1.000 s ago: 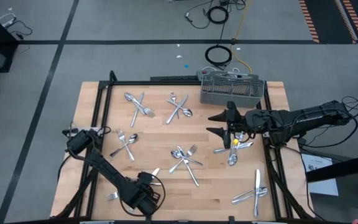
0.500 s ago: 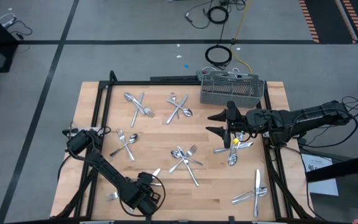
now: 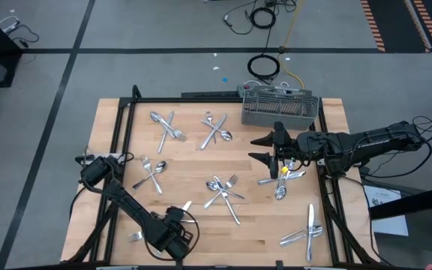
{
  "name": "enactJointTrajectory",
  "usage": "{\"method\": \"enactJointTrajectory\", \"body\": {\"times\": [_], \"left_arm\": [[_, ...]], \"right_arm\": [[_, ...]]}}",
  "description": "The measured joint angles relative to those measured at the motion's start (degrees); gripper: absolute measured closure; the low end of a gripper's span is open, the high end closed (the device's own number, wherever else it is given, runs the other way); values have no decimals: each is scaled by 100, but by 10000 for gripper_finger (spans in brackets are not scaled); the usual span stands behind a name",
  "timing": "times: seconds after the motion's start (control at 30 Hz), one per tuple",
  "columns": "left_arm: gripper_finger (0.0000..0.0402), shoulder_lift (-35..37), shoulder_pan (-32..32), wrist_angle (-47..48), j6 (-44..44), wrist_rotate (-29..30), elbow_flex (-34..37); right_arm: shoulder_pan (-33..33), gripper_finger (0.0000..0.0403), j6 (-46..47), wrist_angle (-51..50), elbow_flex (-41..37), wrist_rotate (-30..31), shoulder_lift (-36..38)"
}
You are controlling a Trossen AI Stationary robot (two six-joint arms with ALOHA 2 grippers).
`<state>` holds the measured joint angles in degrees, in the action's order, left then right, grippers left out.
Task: Sort silverware
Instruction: Put the silver knife into the silverware basket
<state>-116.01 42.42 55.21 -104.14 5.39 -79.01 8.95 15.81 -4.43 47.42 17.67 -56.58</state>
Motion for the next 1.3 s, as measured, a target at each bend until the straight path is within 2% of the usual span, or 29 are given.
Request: {"method": "enactJointTrajectory", "body": {"times": [0.2,0.67,1.07,1.3], "left_arm": [[327,92,-85,76,574,-377,-72],[326,275,-191,226,702,-323,-83],[267,271,-190,135,547,-319,-5],[263,256,-178,11,552,-242,7]], "right_arm": [[0,200,0,-2,0,-1,0],[2,200,-2,-21,0,-2,0],[2,200,-44,-52,0,-2,0],[2,200,-46,-53,0,-2,0]]}}
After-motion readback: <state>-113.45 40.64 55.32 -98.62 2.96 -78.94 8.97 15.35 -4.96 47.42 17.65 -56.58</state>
